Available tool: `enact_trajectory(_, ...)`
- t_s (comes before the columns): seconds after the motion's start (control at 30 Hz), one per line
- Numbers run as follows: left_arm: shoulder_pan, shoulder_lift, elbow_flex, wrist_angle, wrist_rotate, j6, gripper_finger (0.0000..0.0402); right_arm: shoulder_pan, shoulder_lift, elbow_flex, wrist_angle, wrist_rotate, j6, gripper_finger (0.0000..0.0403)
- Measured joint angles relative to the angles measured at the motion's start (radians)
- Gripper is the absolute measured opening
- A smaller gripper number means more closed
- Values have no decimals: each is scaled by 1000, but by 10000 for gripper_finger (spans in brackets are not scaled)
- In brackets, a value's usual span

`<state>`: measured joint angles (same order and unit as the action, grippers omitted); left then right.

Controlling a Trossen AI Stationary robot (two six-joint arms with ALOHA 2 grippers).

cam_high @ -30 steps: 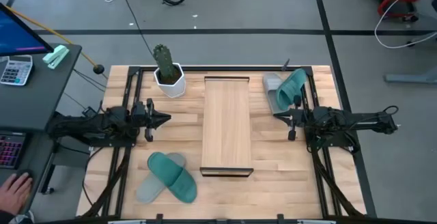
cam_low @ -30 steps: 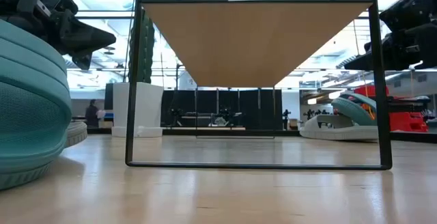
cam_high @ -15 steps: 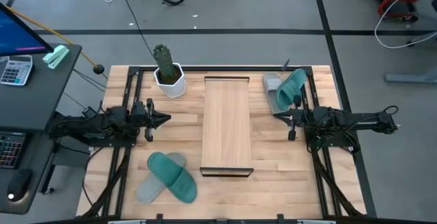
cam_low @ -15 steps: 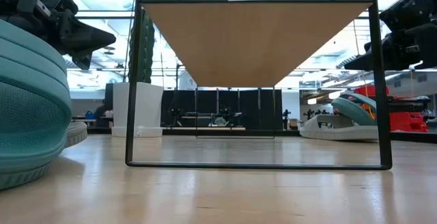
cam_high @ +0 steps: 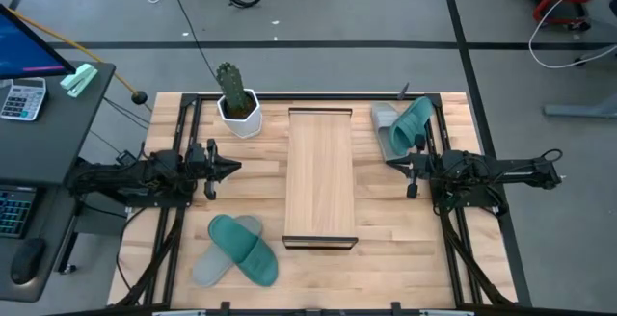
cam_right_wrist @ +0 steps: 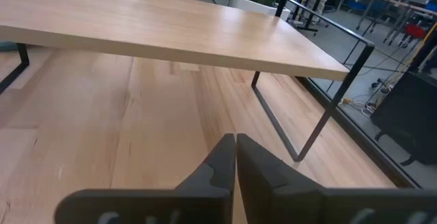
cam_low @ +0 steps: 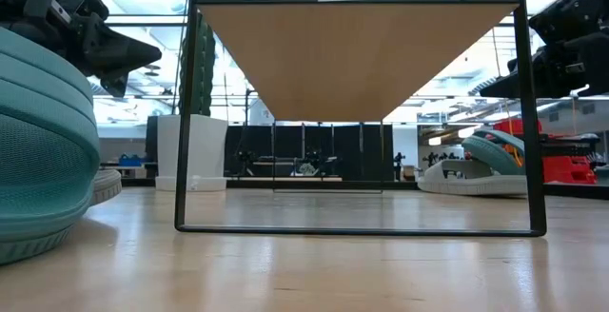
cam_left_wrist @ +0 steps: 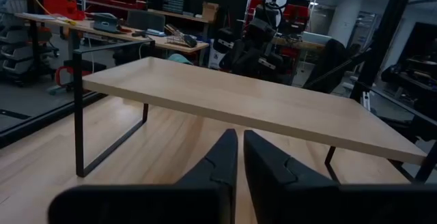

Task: Pick and place slides into the shelf
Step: Put the right blue slipper on the shelf

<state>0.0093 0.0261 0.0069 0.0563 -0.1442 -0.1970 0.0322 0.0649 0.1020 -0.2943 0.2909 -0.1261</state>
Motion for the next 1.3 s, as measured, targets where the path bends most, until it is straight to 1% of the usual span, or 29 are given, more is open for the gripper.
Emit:
enact_trajectory(0.13,0,0,0,0,0,0,29,0,0,0,0,0,0,23)
enact_trajectory(0.4,0,0,0,0,0,0,40,0,0,0,0,0,0,23)
enact_trajectory(0.8,0,0,0,0,0,-1,28,0,0,0,0,0,0,23)
enact_trajectory(1.1,0,0,0,0,0,0,40,0,0,0,0,0,0,23)
enact_trajectory(1.3,0,0,0,0,0,-1,36,0,0,0,0,0,0,23)
